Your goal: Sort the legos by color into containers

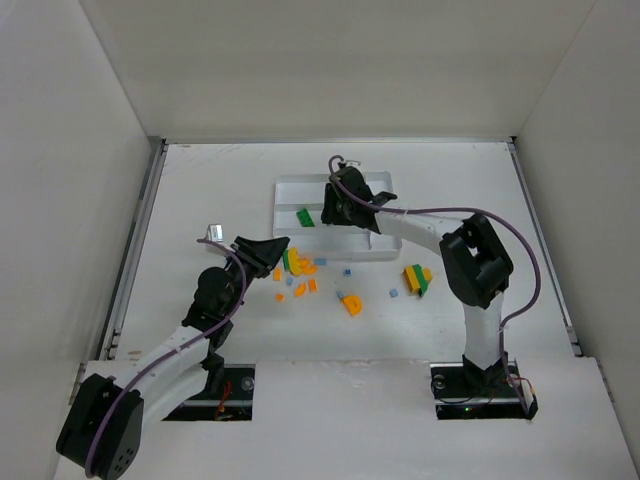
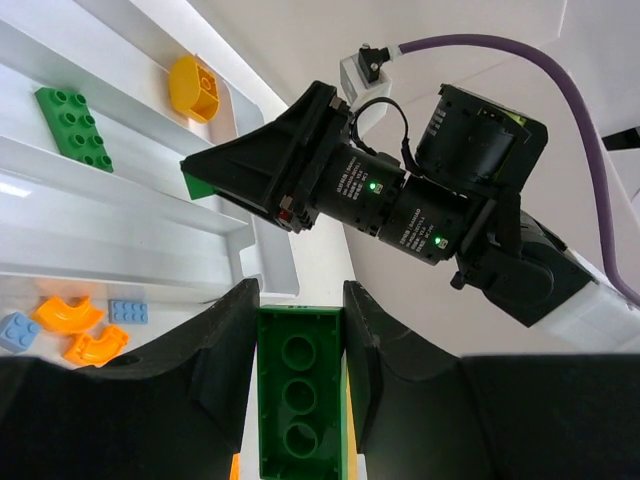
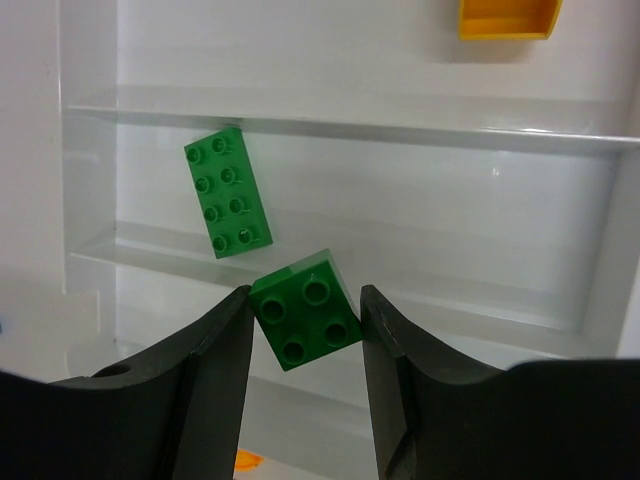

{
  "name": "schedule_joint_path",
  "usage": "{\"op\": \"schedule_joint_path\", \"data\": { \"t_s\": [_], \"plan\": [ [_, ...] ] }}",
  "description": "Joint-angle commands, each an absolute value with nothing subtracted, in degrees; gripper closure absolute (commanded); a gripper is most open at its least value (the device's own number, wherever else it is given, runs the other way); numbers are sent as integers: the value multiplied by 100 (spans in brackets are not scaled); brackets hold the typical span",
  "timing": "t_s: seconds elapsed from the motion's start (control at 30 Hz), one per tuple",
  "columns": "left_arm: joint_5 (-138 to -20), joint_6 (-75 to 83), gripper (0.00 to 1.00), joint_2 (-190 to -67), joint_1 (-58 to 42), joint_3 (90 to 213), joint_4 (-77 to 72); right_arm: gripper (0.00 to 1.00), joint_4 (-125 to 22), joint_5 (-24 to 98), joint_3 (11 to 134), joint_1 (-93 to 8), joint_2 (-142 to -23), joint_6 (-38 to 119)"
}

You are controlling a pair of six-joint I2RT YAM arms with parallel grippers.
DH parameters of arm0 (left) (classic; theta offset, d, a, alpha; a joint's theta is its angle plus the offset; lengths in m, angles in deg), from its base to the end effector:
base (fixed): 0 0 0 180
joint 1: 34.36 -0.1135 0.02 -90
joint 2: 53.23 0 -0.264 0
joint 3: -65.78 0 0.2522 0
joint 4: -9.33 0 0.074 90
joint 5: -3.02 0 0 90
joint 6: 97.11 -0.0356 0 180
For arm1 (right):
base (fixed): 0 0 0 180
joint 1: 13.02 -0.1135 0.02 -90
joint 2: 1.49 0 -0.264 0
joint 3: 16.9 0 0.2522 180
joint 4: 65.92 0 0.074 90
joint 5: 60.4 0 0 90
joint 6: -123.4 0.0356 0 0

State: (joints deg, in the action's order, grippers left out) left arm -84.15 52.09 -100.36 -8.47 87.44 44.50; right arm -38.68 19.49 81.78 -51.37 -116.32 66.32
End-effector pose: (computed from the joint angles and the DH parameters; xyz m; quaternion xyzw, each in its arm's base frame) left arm 0.1576 -0.0785 0.2170 -0.1667 0.6230 -0.5284 0.5522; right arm 0.3586 0.2758 0.2080 -0.0085 0.9155 0.1638 0.3674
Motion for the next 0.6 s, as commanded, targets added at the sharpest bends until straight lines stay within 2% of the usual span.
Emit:
{"op": "schedule_joint_path", "data": {
  "t_s": [0.0, 0.2, 0.3, 0.4, 0.5, 0.57],
  "plan": [
    [-8320, 5274, 76, -10024, -874, 8780, 4690, 55, -4072, 1800, 8466, -5182, -11549, 6644],
    [-8347, 5275, 76, -10235, -821, 8920, 4734, 32, -4362, 1817, 8107, -5182, -11120, 6671],
    [-8390, 5283, 76, -10297, -804, 8947, 4786, 29, -4722, 1852, 7528, -5182, -10523, 6776],
    [-8329, 5362, 76, -10437, -821, 9069, 4795, 31, -5450, 1957, 6405, -5235, -9496, 6942],
    [-8197, 5485, 75, -10525, -900, 9149, 4891, 32, -6959, 2535, 4859, -5296, -8292, 7390],
    [-8206, 5625, 75, -10648, -874, 9201, 5041, 28, -8014, 3062, 4023, -5314, -7772, 7881]
  ]
}}
